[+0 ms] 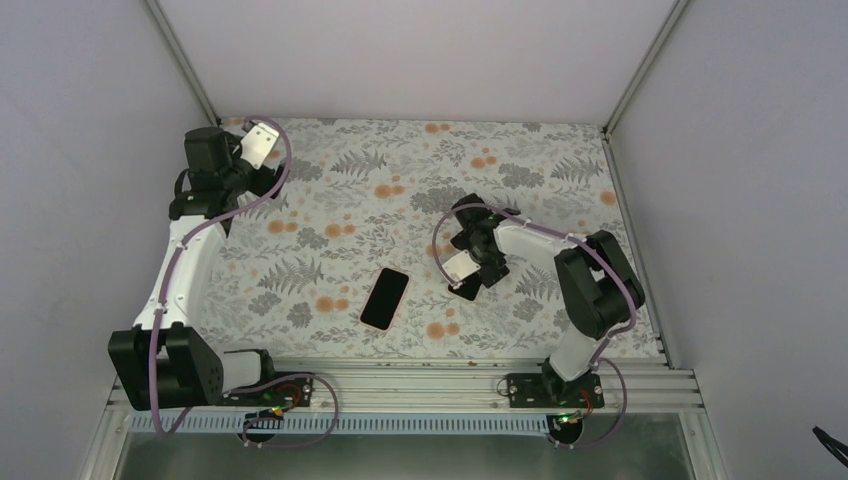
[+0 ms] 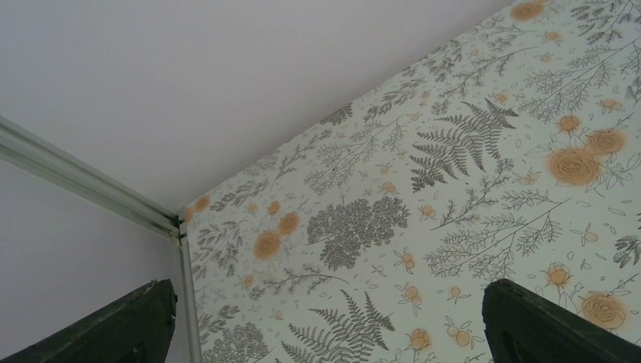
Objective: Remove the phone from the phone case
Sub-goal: Pick up the phone at the center of the board.
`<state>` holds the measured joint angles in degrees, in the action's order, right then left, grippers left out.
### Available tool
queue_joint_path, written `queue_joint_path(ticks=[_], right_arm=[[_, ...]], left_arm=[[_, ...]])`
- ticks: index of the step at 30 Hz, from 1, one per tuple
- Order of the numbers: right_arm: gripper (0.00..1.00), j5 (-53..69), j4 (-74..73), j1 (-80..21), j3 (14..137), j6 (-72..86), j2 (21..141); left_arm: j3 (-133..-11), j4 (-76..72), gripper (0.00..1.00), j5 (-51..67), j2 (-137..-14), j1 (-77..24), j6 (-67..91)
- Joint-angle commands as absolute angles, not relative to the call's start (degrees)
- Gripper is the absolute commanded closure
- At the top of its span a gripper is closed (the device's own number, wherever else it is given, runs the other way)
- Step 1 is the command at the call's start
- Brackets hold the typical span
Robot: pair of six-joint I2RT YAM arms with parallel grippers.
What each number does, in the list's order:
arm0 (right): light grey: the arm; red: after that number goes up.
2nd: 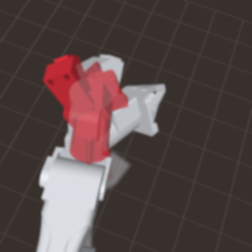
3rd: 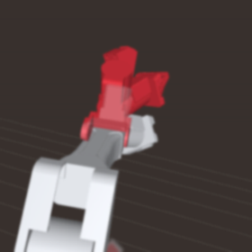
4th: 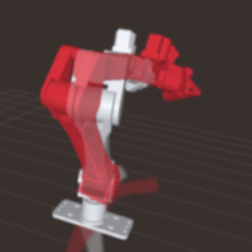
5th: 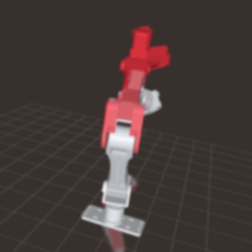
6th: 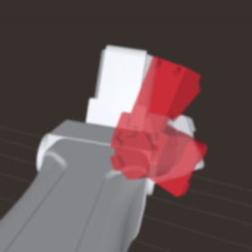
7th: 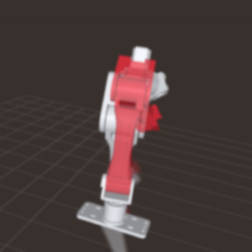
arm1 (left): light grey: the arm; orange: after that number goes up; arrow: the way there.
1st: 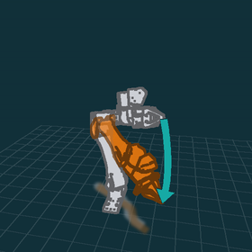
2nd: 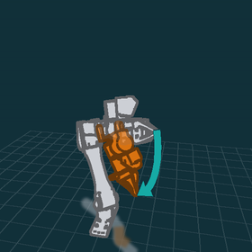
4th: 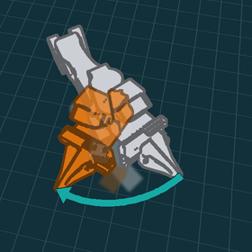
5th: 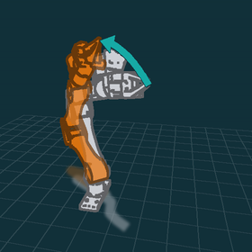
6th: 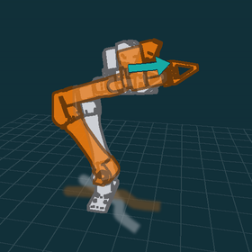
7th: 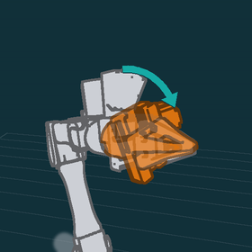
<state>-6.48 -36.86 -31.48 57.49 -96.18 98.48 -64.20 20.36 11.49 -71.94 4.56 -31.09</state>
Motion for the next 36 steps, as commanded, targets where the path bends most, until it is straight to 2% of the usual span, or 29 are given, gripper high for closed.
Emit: queue_joint_path(ticks=[1, 10, 15, 17, 19, 21, 25, 30, 36], right_arm=[[0.00, -6.07, -35.40, -31.59, 58.62, -99.41, 104.04], [0.00, -5.93, -50.32, -29.26, 67.89, -105.42, 110.98], [0.00, -7.05, -44.54, -28.89, 64.15, -109.94, 109.13], [0.03, -7.00, -45.73, -28.86, 65.04, -107.86, 110.07], [0.12, -7.08, -48.11, -28.86, 66.59, -102.85, 111.85], [0.16, -6.49, -48.46, -28.64, 66.90, -98.20, 112.34], [0.18, -3.24, -45.39, -28.12, 61.72, -92.35, 109.36], [0.12, 2.10, -37.47, -27.76, 49.68, -91.03, 103.07], [0.10, 5.63, -34.66, -27.81, 45.83, -88.55, 102.78]], left_arm=[[-64.56, 20.25, 0.00, 13.72, -72.23, 5.27, -32.07], [-66.99, 24.01, 0.00, 20.84, -73.27, 5.32, -34.34], [-66.48, 24.31, 0.00, 21.88, -73.48, 5.36, -34.95], [-66.20, 24.26, 0.00, 22.13, -73.50, 5.36, -35.14], [-66.17, 24.52, 0.00, 22.25, -73.69, 5.36, -35.34], [-66.29, 24.56, 0.00, 22.45, -73.74, 5.36, -35.50], [-67.71, 25.20, 0.00, 23.97, -75.23, 5.36, -35.30], [-71.54, 28.42, 0.00, 27.05, -78.53, 5.20, -35.05], [-75.23, 31.50, 0.00, 28.01, -81.42, 2.88, -35.24]])
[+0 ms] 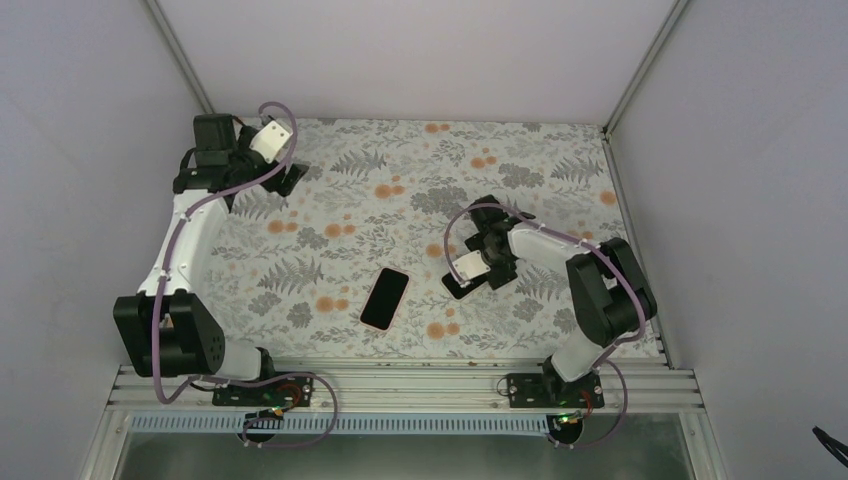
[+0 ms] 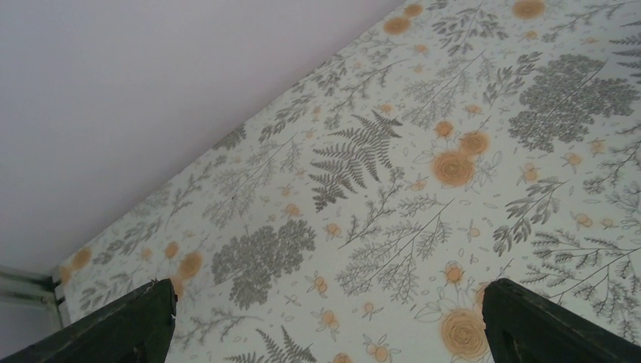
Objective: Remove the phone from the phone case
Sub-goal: Pick up the phone at the center of the board.
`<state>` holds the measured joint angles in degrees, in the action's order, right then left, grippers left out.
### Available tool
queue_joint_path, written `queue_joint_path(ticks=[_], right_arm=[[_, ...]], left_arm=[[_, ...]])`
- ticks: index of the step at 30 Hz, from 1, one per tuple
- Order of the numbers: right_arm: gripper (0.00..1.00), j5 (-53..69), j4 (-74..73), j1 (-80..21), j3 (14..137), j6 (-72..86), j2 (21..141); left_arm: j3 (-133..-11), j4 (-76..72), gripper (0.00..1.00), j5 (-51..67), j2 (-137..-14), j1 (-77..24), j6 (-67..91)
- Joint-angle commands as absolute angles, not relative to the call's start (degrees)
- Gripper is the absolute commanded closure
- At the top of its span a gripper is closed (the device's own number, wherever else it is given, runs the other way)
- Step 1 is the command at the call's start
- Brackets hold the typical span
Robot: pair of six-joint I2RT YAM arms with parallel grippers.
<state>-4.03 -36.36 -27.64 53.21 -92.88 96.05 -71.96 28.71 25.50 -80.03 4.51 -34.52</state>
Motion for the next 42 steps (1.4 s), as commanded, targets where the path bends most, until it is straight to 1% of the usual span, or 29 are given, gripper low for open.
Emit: queue_joint_path(ticks=[1, 3, 8, 12, 17, 20, 23, 25, 29, 31, 34, 37, 39, 42], right_arm=[[0.10, 5.93, -34.80, -27.84, 46.06, -88.03, 103.21], [0.01, 6.33, -35.32, -27.86, 46.86, -87.66, 104.17], [0.00, 6.12, -33.20, -27.69, 47.75, -89.96, 103.59], [0.00, 5.59, -38.10, -27.65, 52.32, -91.47, 105.74], [0.00, 0.72, -44.55, -27.92, 56.54, -96.43, 109.54], [0.05, -0.92, -48.67, -28.21, 61.37, -92.20, 113.82], [0.13, -1.36, -48.38, -27.92, 62.12, -88.42, 115.97], [0.15, -1.17, -45.87, -27.83, 60.16, -86.88, 115.24], [0.27, 1.00, -39.72, -27.30, 57.21, -82.71, 112.91], [0.28, 4.22, -38.71, -26.43, 56.42, -81.92, 109.98], [0.30, 9.07, -35.79, -25.56, 54.86, -80.68, 103.40], [0.32, 12.25, -30.64, -25.68, 54.36, -77.12, 96.82], [0.37, 12.62, -26.24, -26.34, 53.99, -74.35, 92.84], [0.37, 11.90, -22.35, -27.79, 54.85, -70.87, 90.14]], left_arm=[[-75.70, 32.12, 0.00, 27.98, -81.78, 2.14, -35.42], [-76.48, 33.19, 0.00, 27.24, -82.50, 0.47, -35.63], [-76.11, 32.43, 0.00, 25.67, -82.58, -1.16, -34.22], [-75.16, 32.24, 0.00, 26.46, -81.96, -1.15, -34.35], [-76.25, 35.13, 0.00, 28.30, -82.44, -1.29, -36.38], [-77.02, 36.67, 0.00, 28.76, -82.47, -1.49, -37.25], [-76.78, 37.06, 0.00, 28.49, -82.45, -1.56, -37.65], [-76.96, 37.65, 0.00, 28.37, -83.03, -2.00, -37.62], [-78.31, 38.90, 0.00, 26.84, -85.17, -4.39, -35.97], [-80.47, 41.11, 0.00, 28.00, -87.19, -6.00, -34.78], [-86.35, 48.10, 0.00, 31.65, -92.77, -9.02, -32.48], [-95.46, 56.97, 0.00, 36.30, -101.93, -11.96, -30.90], [-102.20, 62.73, 0.00, 39.73, -107.66, -13.71, -30.20], [-113.69, 70.75, 0.00, 45.83, -115.76, -15.38, -29.34]])
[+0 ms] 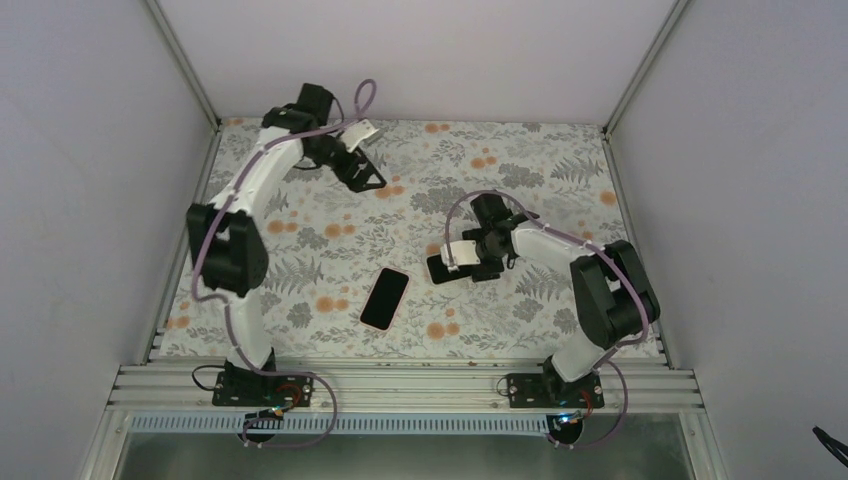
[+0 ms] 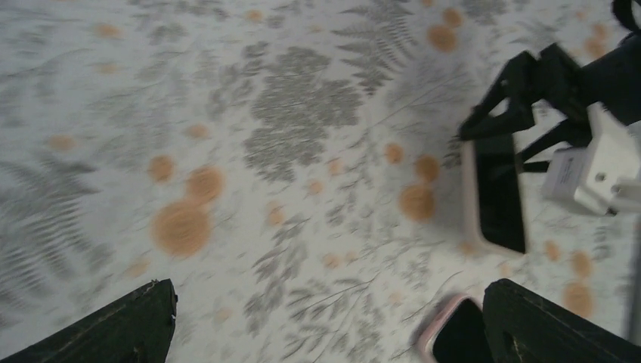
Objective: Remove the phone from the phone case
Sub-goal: Pick up the phone at the center of the board.
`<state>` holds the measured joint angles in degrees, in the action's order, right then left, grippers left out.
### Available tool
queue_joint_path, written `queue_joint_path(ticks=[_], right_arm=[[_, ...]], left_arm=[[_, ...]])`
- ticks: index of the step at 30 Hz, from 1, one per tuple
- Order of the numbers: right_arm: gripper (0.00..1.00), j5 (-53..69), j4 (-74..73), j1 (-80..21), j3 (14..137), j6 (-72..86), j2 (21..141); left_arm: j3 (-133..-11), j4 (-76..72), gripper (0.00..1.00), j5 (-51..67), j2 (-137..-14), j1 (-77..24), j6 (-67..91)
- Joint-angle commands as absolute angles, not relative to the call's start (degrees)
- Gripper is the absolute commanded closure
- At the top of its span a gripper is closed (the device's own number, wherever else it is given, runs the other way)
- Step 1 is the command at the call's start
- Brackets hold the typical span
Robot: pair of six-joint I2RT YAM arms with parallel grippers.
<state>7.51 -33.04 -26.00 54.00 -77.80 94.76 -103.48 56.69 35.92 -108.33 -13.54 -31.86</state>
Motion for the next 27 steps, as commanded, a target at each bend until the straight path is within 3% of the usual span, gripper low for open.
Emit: queue_joint_path(ticks=[1, 4, 20, 22, 26, 27], right_arm=[[0.37, 11.50, -20.90, -28.17, 55.32, -69.99, 89.84], [0.38, 10.17, -16.55, -29.24, 56.30, -67.40, 88.80], [0.39, 2.43, -5.71, -34.64, 68.37, -59.52, 96.93], [0.39, 2.16, -5.20, -35.03, 69.08, -58.90, 97.68], [0.39, 0.07, -2.85, -35.58, 69.52, -57.75, 98.32], [0.39, -0.40, -2.79, -35.59, 69.78, -57.44, 98.47]], left_arm=[[-116.76, 72.73, 0.00, 46.95, -118.08, -15.75, -28.95], [-121.61, 74.72, 0.00, 47.98, -122.57, -16.27, -27.35], [-123.12, 77.60, 0.00, 55.00, -128.56, -19.30, -29.66], [-123.43, 77.67, 0.07, 55.95, -128.71, -19.37, -29.73], [-122.44, 77.74, 0.34, 56.71, -128.70, -19.67, -29.75], [-121.98, 77.78, 0.37, 57.03, -128.60, -19.65, -29.81]])
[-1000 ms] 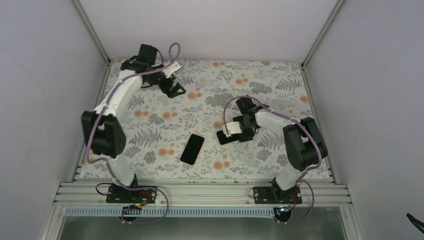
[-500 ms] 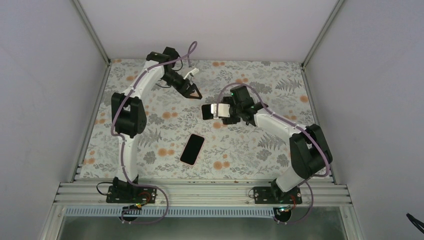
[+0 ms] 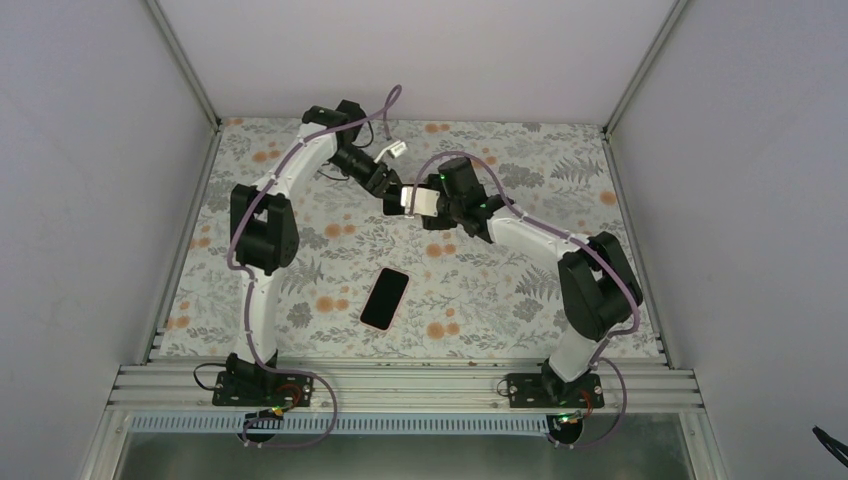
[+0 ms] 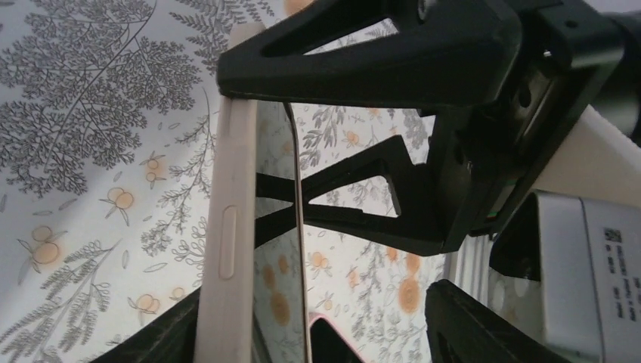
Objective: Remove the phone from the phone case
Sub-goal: Pick up the phone at the center of the board.
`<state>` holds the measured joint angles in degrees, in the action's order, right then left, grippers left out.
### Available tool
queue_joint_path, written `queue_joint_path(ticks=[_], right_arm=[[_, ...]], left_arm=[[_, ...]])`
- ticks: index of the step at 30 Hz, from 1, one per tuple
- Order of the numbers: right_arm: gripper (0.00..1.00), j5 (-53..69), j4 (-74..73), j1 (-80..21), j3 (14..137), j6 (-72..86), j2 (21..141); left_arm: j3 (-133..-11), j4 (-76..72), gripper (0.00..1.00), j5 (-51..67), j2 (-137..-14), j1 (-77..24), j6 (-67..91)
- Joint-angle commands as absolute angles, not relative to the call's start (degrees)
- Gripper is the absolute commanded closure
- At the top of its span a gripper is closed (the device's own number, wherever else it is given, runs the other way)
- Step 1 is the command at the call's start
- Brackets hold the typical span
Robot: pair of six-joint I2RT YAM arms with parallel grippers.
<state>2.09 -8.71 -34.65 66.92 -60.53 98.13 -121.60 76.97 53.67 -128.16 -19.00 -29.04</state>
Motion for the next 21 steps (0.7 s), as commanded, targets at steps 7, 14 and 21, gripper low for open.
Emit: queue_joint_path(ticks=[7, 14, 21], right_arm=[[0.39, -0.87, -3.22, -35.60, 70.31, -56.52, 97.49], [0.38, -0.97, -3.73, -35.64, 69.98, -56.34, 96.81], [0.00, 18.43, -26.16, -31.14, 77.20, -56.14, 96.00]], left_arm=[[-120.35, 77.78, 0.49, 58.08, -127.99, -19.63, -30.54], [-122.70, 77.78, 0.89, 58.66, -128.06, -19.94, -30.86], [-118.50, 77.87, 0.98, 51.92, -122.31, -20.66, -37.82]])
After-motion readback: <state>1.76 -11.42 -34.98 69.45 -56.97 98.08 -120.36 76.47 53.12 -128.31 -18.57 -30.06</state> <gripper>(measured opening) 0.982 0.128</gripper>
